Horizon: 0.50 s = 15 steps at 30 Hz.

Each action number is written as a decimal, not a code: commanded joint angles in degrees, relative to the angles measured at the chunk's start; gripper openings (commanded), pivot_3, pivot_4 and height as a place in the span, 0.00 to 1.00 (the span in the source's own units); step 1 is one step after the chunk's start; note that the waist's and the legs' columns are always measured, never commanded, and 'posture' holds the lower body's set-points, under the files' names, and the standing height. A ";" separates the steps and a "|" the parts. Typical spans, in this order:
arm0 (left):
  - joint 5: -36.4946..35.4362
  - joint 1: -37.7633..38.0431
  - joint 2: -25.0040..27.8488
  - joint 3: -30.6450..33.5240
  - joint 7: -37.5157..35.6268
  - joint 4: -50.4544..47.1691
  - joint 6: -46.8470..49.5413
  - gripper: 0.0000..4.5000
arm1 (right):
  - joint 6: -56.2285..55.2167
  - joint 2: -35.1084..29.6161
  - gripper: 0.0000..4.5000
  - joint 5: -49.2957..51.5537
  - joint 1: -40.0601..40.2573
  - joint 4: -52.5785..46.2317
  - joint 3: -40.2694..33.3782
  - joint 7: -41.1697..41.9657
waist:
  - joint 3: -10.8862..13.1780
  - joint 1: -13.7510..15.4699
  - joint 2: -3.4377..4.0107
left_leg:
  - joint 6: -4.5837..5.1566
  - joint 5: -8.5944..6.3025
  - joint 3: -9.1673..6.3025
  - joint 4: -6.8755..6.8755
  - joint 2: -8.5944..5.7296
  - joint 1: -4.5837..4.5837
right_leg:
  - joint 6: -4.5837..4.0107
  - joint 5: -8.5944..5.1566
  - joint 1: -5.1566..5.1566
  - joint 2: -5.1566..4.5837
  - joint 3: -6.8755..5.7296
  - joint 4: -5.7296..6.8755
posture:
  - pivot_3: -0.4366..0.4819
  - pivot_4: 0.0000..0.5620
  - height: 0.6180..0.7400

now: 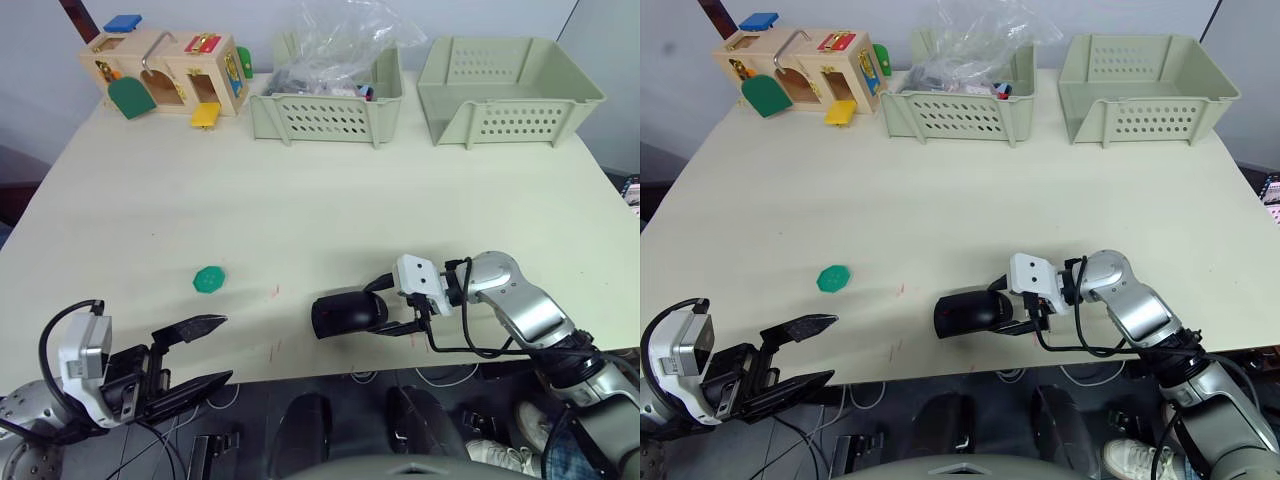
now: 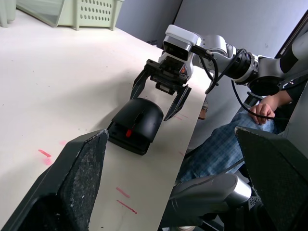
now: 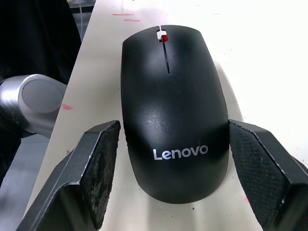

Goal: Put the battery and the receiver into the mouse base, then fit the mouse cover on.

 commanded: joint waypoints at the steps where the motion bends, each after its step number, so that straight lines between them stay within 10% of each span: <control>1: -0.59 -0.03 0.09 1.29 -0.63 -1.06 -0.85 1.00 | -0.83 0.31 0.68 0.44 -0.91 -0.65 -0.91 0.11 | 0.00 0.00 0.00 | 0.00 0.00 0.00 0.00 0.00 0.00 | 0.00 0.00 0.00 0.00 0.00 0.00 | 0.48 0.27 1.00; 15: -0.56 -0.02 0.01 1.26 -0.50 -1.05 -0.72 1.00 | 4.17 -0.65 0.61 1.94 -3.08 -7.38 -1.96 0.36 | 0.00 0.00 0.00 | 0.00 0.00 -0.01 0.02 0.00 0.01 | 0.00 0.00 0.02 0.00 0.00 0.01 | 0.48 0.27 1.00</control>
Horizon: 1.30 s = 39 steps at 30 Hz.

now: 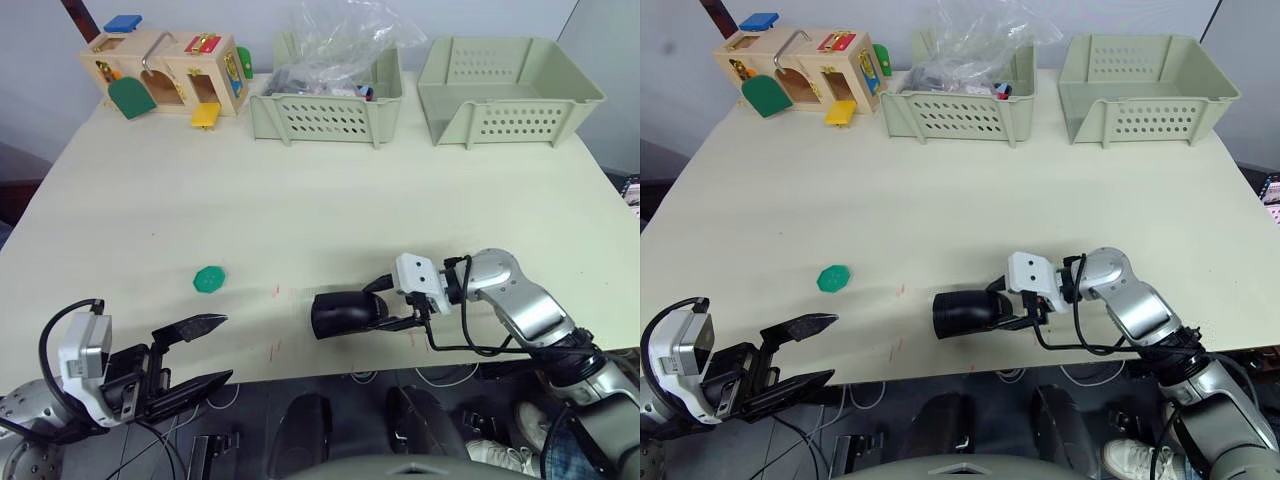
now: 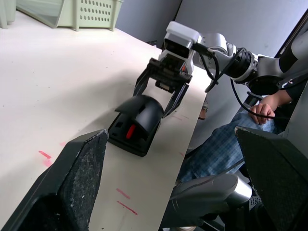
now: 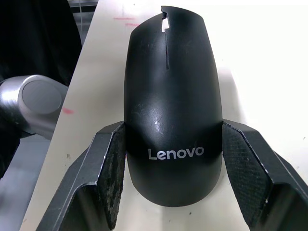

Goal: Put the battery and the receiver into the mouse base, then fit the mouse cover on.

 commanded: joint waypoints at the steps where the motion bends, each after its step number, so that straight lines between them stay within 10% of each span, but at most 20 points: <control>1: -0.60 0.23 0.01 1.27 -0.46 -1.07 -0.69 1.00 | 3.19 -0.71 0.61 2.14 -1.89 -5.65 -1.60 0.06 | 0.00 0.00 0.00 | 0.00 0.00 -0.01 0.00 0.00 0.00 | 0.00 0.00 0.00 0.00 0.00 0.00 | 0.48 0.27 1.00; 13: -0.73 0.38 0.12 1.28 -0.13 -1.35 -0.32 1.00 | 28.83 -2.83 0.61 1.79 -13.59 -15.44 5.72 -1.15 | -0.02 0.05 -0.04 | 0.00 0.00 0.00 0.08 0.01 0.04 | -0.07 -0.04 -0.10 0.00 0.05 0.33 | 0.48 0.27 1.00; 39: -0.53 1.59 -0.24 1.23 0.01 -1.92 -0.67 1.00 | 32.77 -3.38 0.61 -3.17 -17.70 -12.65 14.70 -4.04 | -0.03 -0.09 -0.04 | 0.00 0.00 0.01 0.15 0.00 0.01 | -0.11 -0.08 -0.16 -0.03 0.04 0.47 | 0.48 0.27 1.00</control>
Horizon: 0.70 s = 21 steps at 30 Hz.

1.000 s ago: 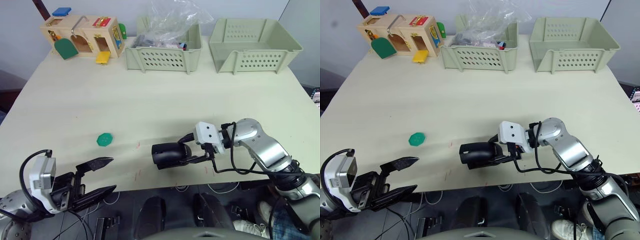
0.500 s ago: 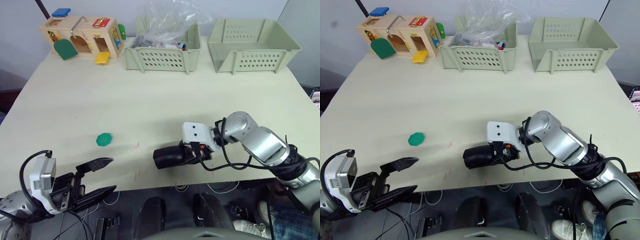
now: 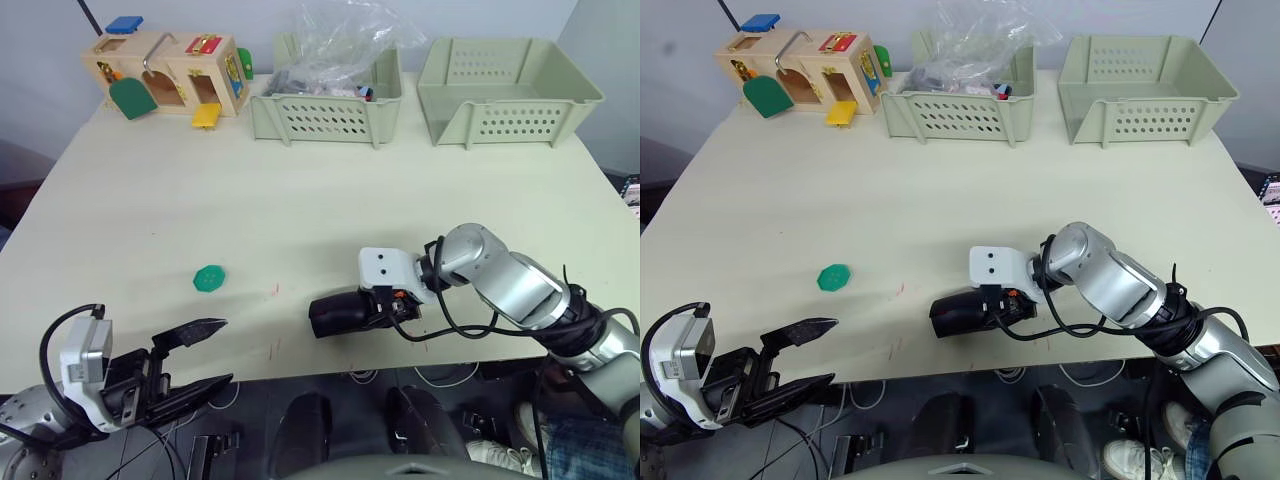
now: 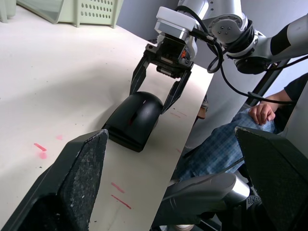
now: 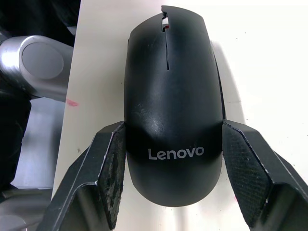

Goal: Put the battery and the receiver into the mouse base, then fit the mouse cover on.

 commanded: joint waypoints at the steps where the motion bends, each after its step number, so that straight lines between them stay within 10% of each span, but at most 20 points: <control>1: -0.56 0.22 0.11 1.24 -0.30 -1.58 -0.64 1.00 | 2.13 0.01 0.61 -0.52 -1.65 -0.85 0.89 -0.53 | 0.00 0.00 0.00 | 0.00 0.00 0.00 0.00 0.00 0.00 | 0.00 0.00 0.00 0.00 0.00 0.00 | 0.48 0.27 1.00; 21: 0.23 1.52 -1.00 0.92 -0.95 -1.53 -1.75 1.00 | 10.18 0.14 0.61 0.37 -6.17 -3.13 5.80 -1.52 | 0.00 -0.03 0.00 | 0.00 0.00 -0.01 0.00 0.01 0.00 | 0.00 0.00 0.00 -0.02 0.00 -0.01 | 0.48 0.27 1.00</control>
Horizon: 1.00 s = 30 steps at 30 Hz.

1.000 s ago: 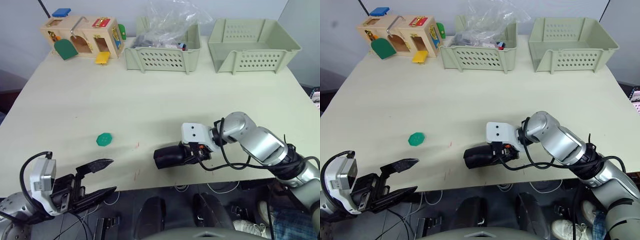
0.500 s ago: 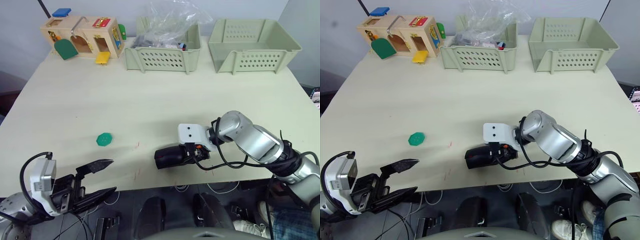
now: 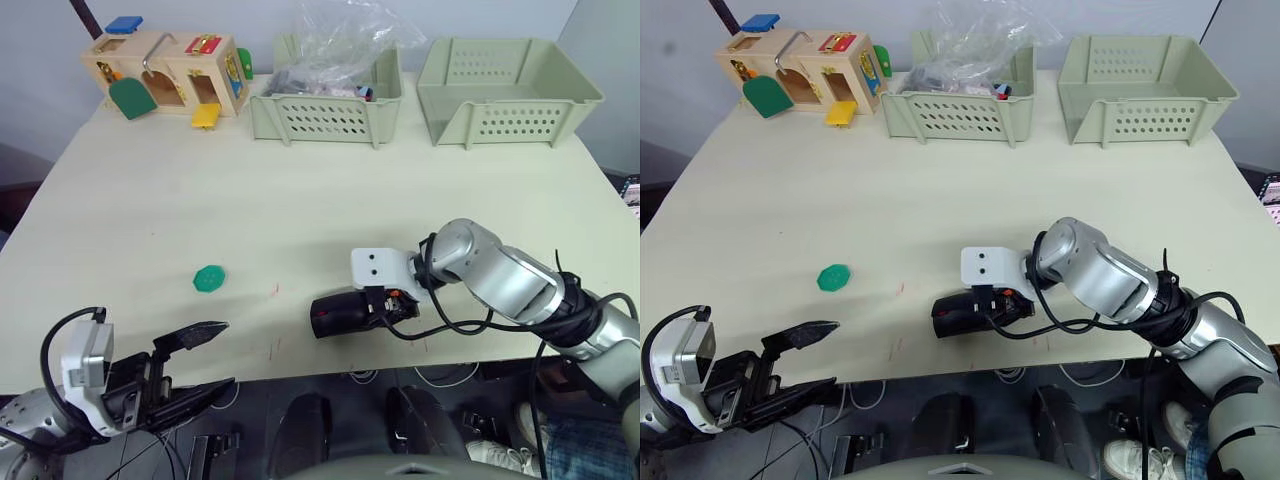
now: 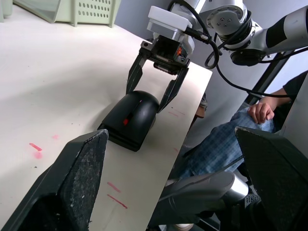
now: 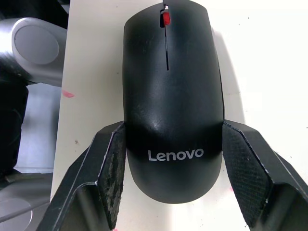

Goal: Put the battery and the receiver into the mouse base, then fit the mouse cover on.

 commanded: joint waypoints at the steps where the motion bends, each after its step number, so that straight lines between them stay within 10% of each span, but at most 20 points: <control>1: -0.26 0.51 -0.06 0.90 -0.66 -0.74 -0.85 1.00 | 2.54 0.45 0.61 0.74 -1.08 -1.82 1.11 -0.37 | 0.00 -0.01 0.00 | 0.00 0.00 0.00 0.00 0.00 0.00 | 0.00 0.00 0.00 0.00 0.00 0.00 | 0.48 0.27 1.00; 30: -0.64 1.88 -0.08 0.84 -0.01 -1.98 -0.41 1.00 | 14.03 2.74 0.61 7.75 -6.59 -3.95 1.34 -5.53 | 0.01 -0.22 0.02 | 0.00 0.00 -0.04 -0.03 0.02 -0.04 | -0.03 -0.02 -0.07 -0.02 0.00 -0.01 | 0.48 0.27 1.00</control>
